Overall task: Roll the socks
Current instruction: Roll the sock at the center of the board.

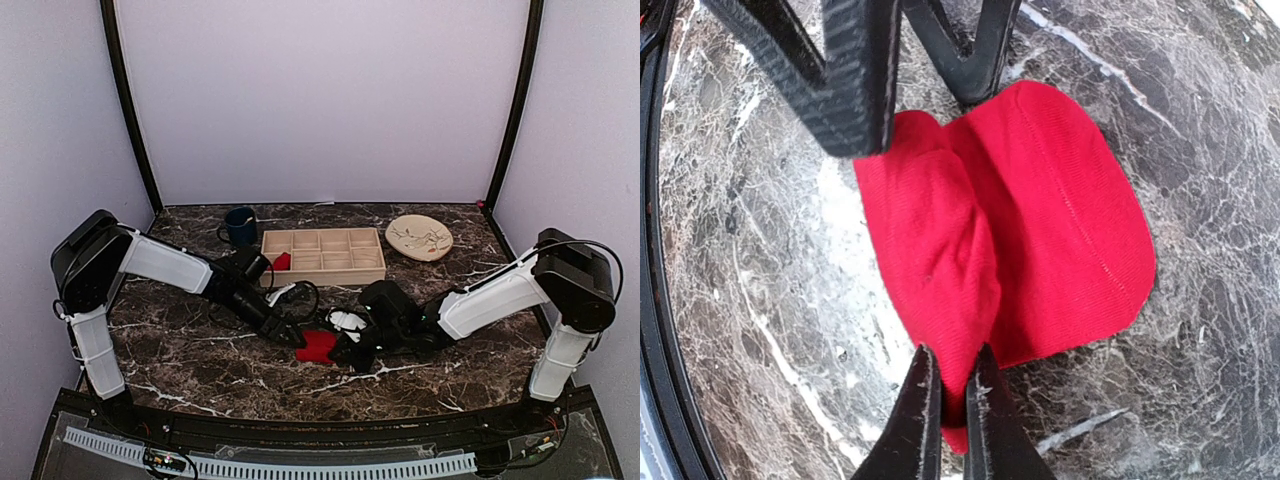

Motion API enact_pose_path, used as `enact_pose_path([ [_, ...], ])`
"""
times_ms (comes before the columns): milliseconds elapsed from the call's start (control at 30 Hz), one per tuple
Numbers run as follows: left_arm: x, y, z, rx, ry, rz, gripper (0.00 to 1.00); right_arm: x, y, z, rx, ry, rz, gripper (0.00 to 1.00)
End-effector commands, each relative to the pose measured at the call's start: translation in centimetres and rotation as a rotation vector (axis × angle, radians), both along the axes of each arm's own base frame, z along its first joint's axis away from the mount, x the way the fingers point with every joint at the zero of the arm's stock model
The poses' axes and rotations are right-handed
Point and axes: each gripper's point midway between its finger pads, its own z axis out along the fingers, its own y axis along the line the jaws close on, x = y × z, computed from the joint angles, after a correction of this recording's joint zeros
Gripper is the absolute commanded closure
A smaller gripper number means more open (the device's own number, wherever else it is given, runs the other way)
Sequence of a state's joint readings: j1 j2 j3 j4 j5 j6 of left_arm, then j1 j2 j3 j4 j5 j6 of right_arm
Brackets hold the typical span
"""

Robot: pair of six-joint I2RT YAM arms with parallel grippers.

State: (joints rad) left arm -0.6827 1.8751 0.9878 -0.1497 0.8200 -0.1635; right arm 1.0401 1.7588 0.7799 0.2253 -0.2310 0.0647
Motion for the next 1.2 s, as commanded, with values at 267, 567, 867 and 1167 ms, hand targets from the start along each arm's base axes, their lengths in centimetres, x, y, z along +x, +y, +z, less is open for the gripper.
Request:
enact_pose_path([
  [267, 0.6, -0.2, 1.5, -0.086, -0.018, 0.056, 0.36, 0.6, 0.8, 0.3, 0.005, 0.007, 0.010, 1.00],
  [567, 0.9, 0.8, 2.5, -0.079, -0.113, 0.100, 0.37, 0.2, 1.1, -0.5, -0.033, 0.088, 0.043, 1.00],
  [867, 1.5, 1.6, 3.2, -0.094, -0.208, 0.164, 0.38, 0.4, 1.3, -0.4, -0.078, 0.175, 0.065, 1.00],
  [1167, 1.1, 2.7, 5.0, -0.146, -0.328, 0.179, 0.40, 0.6, 1.6, -0.2, -0.085, 0.303, 0.090, 1.00],
])
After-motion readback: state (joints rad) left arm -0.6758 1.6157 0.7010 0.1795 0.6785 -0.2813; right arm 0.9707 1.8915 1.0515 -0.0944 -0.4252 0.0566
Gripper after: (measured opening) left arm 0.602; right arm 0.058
